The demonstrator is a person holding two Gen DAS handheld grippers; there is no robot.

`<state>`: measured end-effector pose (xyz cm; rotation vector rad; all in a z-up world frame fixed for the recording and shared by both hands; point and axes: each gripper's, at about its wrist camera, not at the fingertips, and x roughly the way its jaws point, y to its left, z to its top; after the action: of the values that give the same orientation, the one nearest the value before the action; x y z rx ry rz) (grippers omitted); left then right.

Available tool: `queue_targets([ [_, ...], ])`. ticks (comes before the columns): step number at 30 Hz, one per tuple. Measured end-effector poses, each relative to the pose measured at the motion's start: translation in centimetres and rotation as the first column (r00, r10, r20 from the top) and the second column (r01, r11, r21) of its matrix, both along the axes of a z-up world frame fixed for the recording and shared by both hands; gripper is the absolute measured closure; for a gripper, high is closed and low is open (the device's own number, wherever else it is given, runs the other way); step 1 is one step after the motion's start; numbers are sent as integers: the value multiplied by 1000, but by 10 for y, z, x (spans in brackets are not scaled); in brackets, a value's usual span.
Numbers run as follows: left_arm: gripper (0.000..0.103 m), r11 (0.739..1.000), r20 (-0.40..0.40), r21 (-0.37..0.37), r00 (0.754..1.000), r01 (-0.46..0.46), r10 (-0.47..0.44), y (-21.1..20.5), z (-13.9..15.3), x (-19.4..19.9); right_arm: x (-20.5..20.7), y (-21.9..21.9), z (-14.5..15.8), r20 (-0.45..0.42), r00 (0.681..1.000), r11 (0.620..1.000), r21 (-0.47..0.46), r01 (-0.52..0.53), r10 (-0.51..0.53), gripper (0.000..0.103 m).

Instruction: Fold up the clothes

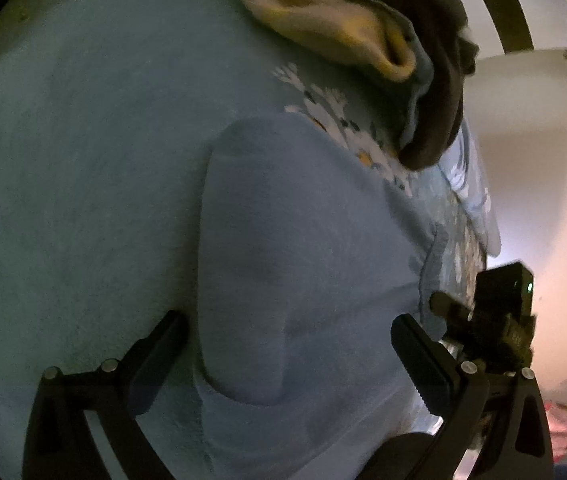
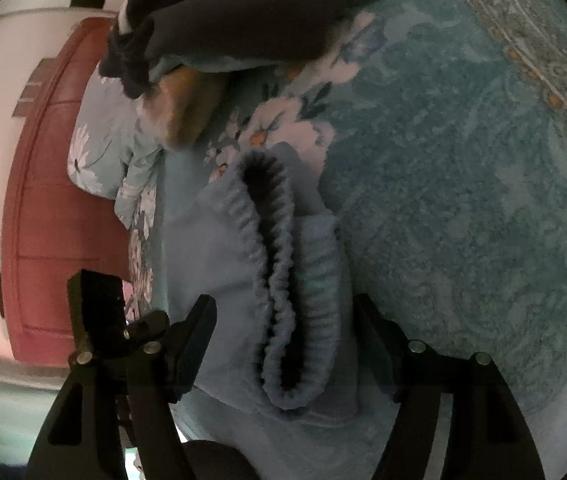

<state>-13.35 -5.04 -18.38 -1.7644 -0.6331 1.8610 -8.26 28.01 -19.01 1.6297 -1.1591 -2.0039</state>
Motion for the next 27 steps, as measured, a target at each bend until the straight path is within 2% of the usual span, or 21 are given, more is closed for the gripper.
queue_targets([
  [2,0,999,-5,-25,1000,23,-23,5,2,-2,0,1,1,7,1000,1000,1,19,-19,33],
  [3,1,999,-8,-37,1000,19,-19,8,3,-3,0,1,1,8,1000,1000,7,24,-24,37],
  [5,1,999,-17,-46,1000,2,-3,7,5,-1,3,0,3,13,1000,998,55,24,-25,51],
  [6,1,999,-22,-44,1000,-11,10,6,5,-1,5,3,3,17,999,998,62,26,-27,62],
  [7,2,999,-26,-42,999,-25,23,5,5,0,6,3,2,23,999,998,55,32,-34,65],
  [8,4,998,-28,-38,999,-41,39,3,6,1,6,4,2,29,999,998,50,38,-39,65],
  [10,17,997,-28,-39,997,-73,72,-3,8,3,4,0,4,34,999,997,67,32,-34,69],
  [12,39,994,-14,-61,996,-90,89,-7,7,3,1,-5,8,39,999,995,100,16,-20,72],
  [15,56,988,-4,-108,994,-112,112,-9,4,3,-1,-9,13,48,999,992,121,19,-25,74],
  [21,69,982,-17,-107,988,-157,156,-8,22,15,9,-8,41,16,999,991,129,30,-32,77],
  [27,71,990,-92,-74,989,-122,115,4,63,43,32,-1,83,-45,999,988,152,28,-22,78],
])
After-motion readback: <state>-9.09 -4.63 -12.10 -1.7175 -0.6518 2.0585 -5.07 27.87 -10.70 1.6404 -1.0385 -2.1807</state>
